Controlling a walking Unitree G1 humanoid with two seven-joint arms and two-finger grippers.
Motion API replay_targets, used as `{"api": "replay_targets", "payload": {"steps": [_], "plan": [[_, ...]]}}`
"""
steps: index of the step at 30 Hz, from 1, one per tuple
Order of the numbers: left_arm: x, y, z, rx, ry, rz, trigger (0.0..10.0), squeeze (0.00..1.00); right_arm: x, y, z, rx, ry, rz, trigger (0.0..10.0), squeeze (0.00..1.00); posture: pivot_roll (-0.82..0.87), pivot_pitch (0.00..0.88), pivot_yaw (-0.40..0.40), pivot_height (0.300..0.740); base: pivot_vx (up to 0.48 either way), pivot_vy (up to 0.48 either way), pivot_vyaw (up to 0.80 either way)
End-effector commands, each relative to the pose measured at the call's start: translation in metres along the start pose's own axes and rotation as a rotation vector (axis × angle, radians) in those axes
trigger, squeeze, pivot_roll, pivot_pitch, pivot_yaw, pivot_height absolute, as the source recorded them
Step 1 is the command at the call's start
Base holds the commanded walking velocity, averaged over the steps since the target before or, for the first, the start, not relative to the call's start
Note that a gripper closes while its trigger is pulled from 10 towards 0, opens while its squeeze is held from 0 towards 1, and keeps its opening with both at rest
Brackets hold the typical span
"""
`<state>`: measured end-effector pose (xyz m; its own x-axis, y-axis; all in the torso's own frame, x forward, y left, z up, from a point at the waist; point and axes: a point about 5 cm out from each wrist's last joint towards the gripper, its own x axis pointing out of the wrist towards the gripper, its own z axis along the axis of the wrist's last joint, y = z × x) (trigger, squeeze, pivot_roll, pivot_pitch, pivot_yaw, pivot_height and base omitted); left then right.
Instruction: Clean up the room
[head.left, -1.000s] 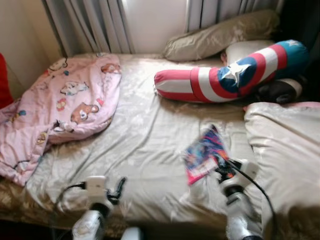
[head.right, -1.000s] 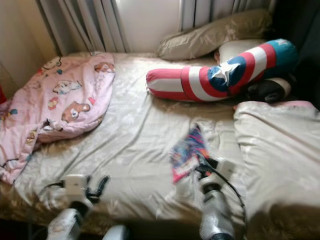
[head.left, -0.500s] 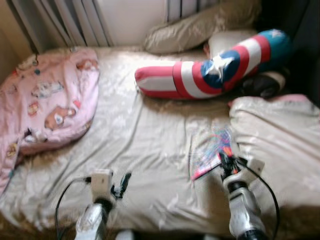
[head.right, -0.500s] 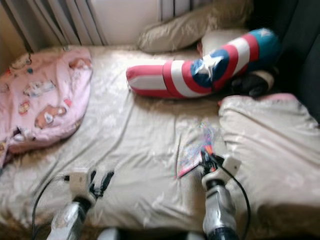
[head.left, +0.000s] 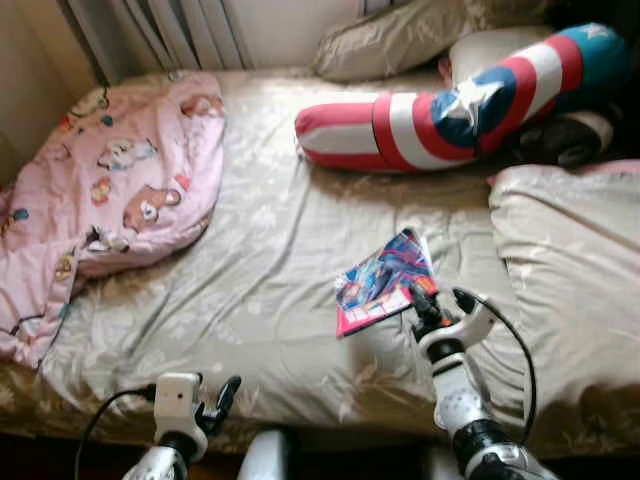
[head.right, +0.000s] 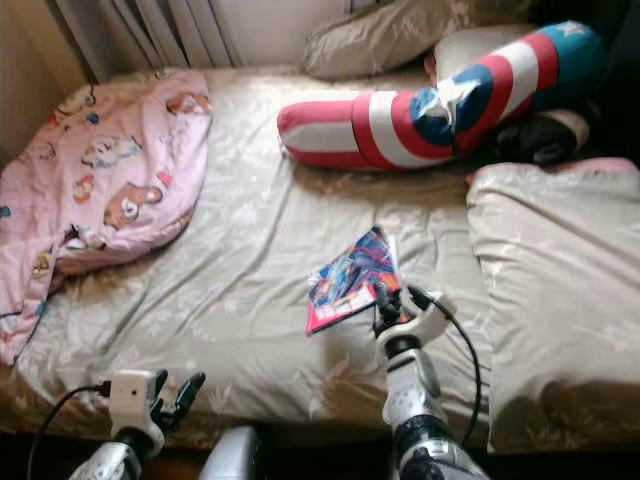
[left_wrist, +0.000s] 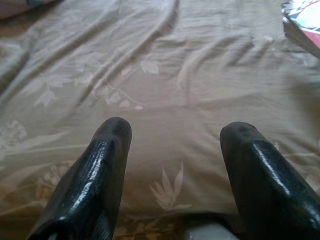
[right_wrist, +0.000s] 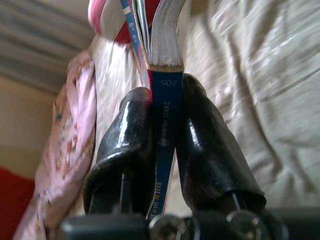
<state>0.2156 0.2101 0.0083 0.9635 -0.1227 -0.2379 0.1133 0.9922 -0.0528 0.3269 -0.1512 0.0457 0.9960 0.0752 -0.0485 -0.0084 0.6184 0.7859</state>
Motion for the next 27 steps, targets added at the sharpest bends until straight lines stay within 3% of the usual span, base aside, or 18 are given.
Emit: {"api": "replay_targets", "payload": {"steps": [1,6,7,8,11,15,21,27], "plan": [[-0.011,0.007,-0.004,0.024,0.039,-0.003,10.0,0.00,0.005,0.004,0.002,0.075,-0.012,-0.001,10.0,0.00,0.21,0.199,0.115,0.637,0.000,0.000,0.00],[-0.027,0.009,-0.005,0.044,0.060,-0.016,10.0,0.00,0.000,-0.017,0.011,0.106,-0.037,-0.143,10.0,0.00,0.23,0.229,0.131,0.637,0.000,0.000,0.00],[-0.031,0.008,-0.007,0.047,0.074,-0.021,10.0,0.00,-0.008,-0.032,0.013,0.104,-0.039,-0.241,10.0,0.00,0.23,0.240,0.137,0.637,0.000,0.000,0.00],[-0.031,0.008,-0.007,0.047,0.074,-0.021,10.0,0.00,-0.008,-0.032,0.013,0.104,-0.039,-0.241,10.0,0.00,0.23,0.240,0.137,0.637,0.000,0.000,0.00],[-0.040,0.006,-0.010,0.056,0.105,-0.036,10.0,0.00,-0.025,-0.056,0.010,0.125,-0.009,-0.385,10.0,0.00,0.24,0.263,0.148,0.637,0.000,0.000,0.00],[-0.051,0.005,-0.008,0.057,0.128,-0.046,10.0,0.00,-0.042,-0.075,0.006,0.123,0.006,-0.488,10.0,0.00,0.25,0.293,0.160,0.637,0.000,0.000,0.00],[-0.061,0.007,-0.006,0.067,0.146,-0.050,10.0,0.00,-0.055,-0.088,0.001,0.104,0.031,-0.597,10.0,0.00,0.26,0.321,0.171,0.637,0.000,0.000,0.00],[-0.066,0.005,-0.006,0.072,0.172,-0.057,10.0,0.00,-0.059,-0.091,-0.001,0.171,0.007,-0.650,10.0,0.00,0.26,0.331,0.174,0.637,0.000,0.000,0.00]]}}
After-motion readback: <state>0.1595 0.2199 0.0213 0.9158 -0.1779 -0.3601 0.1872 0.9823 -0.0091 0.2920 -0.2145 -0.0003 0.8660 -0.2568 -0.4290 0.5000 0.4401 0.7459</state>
